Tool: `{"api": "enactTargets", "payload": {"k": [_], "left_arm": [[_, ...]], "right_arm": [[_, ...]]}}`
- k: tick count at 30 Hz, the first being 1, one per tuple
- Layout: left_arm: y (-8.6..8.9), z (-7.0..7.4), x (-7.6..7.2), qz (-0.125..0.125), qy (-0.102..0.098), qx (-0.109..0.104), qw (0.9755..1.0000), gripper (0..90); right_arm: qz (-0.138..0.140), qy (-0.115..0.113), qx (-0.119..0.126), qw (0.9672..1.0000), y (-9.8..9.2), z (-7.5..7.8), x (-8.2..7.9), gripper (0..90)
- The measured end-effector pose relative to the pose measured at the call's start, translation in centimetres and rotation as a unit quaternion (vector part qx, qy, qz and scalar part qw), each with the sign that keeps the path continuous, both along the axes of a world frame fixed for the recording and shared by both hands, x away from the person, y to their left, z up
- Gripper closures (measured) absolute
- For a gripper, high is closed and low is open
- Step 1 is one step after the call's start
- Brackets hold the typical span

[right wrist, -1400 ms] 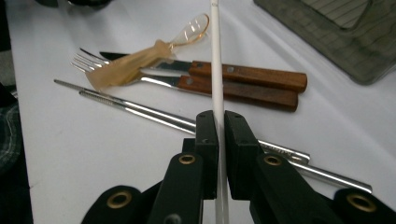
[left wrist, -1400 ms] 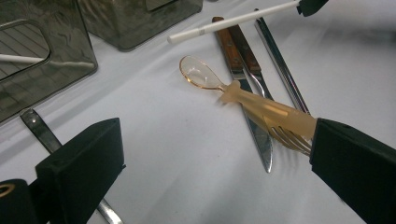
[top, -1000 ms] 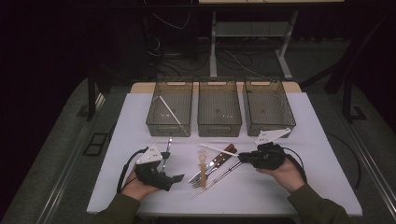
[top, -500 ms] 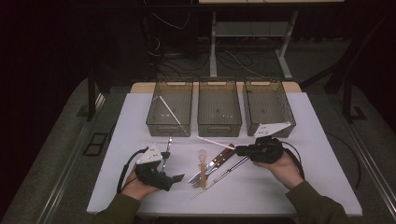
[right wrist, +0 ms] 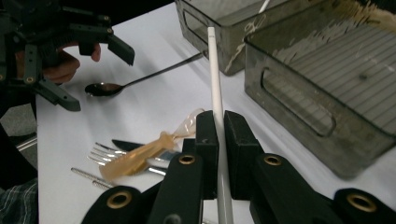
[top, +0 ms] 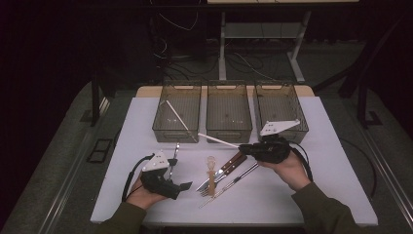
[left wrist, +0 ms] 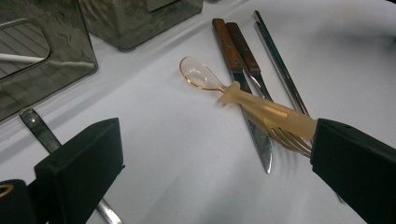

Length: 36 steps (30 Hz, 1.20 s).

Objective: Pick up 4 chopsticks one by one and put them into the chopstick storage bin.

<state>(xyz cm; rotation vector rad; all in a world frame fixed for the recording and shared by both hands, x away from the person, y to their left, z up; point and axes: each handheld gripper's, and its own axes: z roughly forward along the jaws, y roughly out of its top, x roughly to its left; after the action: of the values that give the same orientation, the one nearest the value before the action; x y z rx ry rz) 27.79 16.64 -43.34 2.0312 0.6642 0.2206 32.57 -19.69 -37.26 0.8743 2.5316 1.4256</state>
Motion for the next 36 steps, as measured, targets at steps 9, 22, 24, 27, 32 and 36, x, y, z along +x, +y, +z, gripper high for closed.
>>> {"api": "enactTargets", "payload": {"k": [9,22,24,27,32,36], "left_arm": [[0.0,0.0,-0.1,0.004,0.001,-0.007,1.0,1.1],[0.0,0.0,0.0,0.007,0.003,-0.013,0.9999,1.3],[0.0,0.0,0.0,0.006,0.002,-0.013,0.9999,1.3],[0.0,0.1,-0.1,0.006,0.004,-0.013,0.9999,1.3],[0.0,0.0,-0.1,0.007,0.005,-0.014,0.9999,1.3],[0.0,0.0,-0.1,0.007,0.006,-0.014,0.9999,1.4]], "right_arm": [[-0.012,-0.018,0.004,0.9998,1.6,1.4,1.0,85.0],[-0.039,-0.025,0.0,0.9989,4.6,2.6,4.0,85.0],[-0.043,-0.025,-0.004,0.9987,5.2,2.7,4.6,85.0],[-0.049,-0.03,-0.013,0.9983,6.2,2.7,5.5,85.0],[-0.059,-0.03,-0.019,0.9976,7.8,2.9,6.9,85.0],[-0.069,-0.029,-0.023,0.9969,9.0,3.0,8.1,85.0]]}}
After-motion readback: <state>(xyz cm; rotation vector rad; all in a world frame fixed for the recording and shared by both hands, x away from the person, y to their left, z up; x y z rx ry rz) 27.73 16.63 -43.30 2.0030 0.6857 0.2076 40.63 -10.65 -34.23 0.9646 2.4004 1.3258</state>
